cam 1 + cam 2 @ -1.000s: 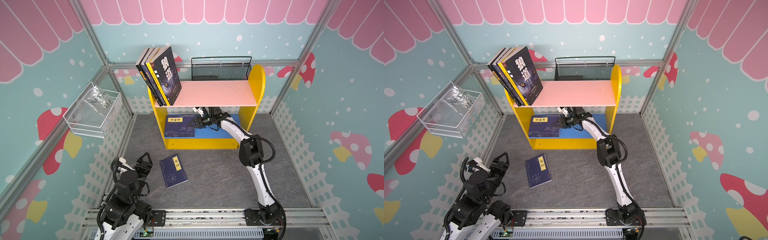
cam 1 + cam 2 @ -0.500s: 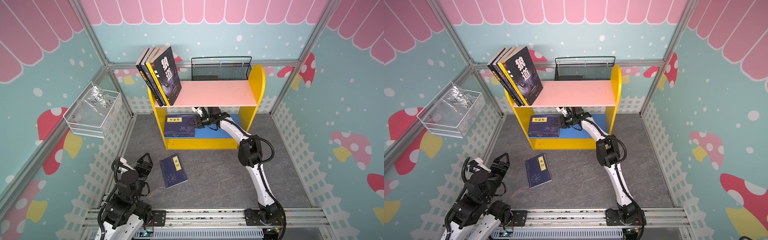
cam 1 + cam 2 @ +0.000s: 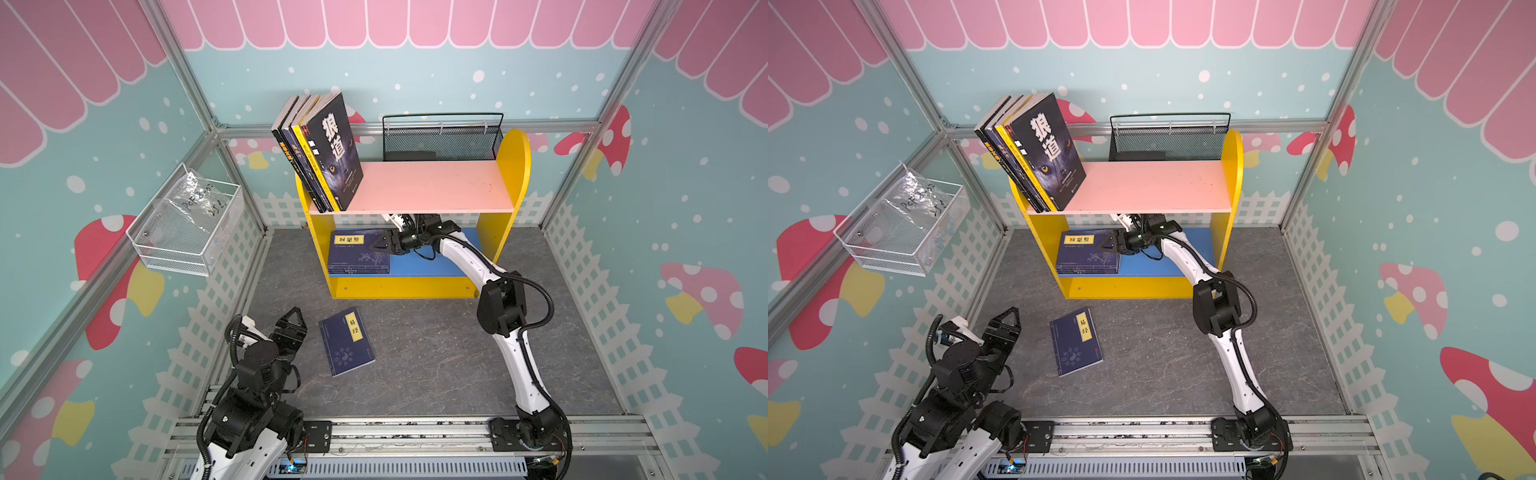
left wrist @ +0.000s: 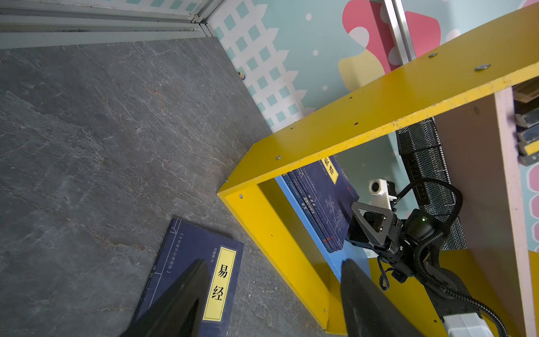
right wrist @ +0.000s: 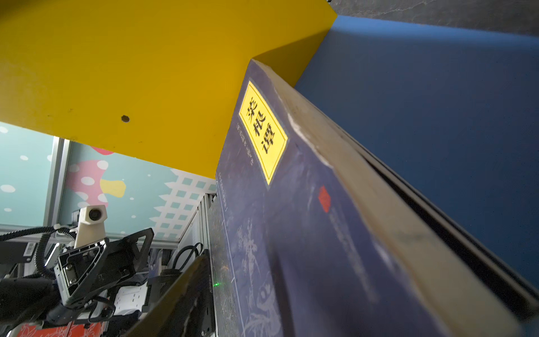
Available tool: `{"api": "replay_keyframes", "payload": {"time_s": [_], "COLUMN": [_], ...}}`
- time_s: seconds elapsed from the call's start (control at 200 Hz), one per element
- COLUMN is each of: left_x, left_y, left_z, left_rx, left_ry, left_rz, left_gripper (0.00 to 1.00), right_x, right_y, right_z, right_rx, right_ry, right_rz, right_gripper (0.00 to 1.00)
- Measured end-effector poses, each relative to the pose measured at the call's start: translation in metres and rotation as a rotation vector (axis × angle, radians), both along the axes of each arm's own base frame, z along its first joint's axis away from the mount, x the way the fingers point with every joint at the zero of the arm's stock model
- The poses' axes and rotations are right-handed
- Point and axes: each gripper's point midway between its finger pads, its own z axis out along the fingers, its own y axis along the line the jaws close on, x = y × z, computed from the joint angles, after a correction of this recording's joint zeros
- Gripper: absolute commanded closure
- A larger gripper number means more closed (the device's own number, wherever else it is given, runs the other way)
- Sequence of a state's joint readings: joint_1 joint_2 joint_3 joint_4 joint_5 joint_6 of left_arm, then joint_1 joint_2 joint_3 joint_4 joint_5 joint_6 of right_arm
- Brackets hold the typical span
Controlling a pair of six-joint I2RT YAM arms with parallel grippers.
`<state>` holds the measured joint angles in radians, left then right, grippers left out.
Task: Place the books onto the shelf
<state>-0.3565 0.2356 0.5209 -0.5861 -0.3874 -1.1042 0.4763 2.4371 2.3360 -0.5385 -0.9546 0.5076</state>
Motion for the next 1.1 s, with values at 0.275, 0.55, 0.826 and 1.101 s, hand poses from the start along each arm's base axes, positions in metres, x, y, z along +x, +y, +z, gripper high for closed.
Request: {"api": "replay_keyframes", "payload": {"time_s": [0.275,0.55,0.826,1.101], "left_x": [-0.001,-0.001,-0.001,0.0], "left_y": [-0.001,-0.002,-0.003,-0.004], "left_z": [-0.004,-0.009,-0.011,-0.014], "left_rx": [-0.015,-0.019,-0.019,-0.022], "left_ry": [0.002,0.007,0.01,0.015], "left_rz": [-0.004,-0.009,-0.012,-0.016], "left_gripper": [0.27,0.27,0.27,0.27], "right_x": [0.001,0.003,0.008,0.016], "right_y": [-0.011,-0.017,-0.018,-0.019], "right_z": [0.0,-0.002,-0.002,-0.002], "right_rx": [-0.088,-0.132,-0.143,-0.146], "right_ry": [-0.015,-0.027,-0.016,-0.014], "right_rz": [-0.06,-0.092,-0.131,-0.171], "right_gripper": [0.35,0.43,0.48,0.52]}}
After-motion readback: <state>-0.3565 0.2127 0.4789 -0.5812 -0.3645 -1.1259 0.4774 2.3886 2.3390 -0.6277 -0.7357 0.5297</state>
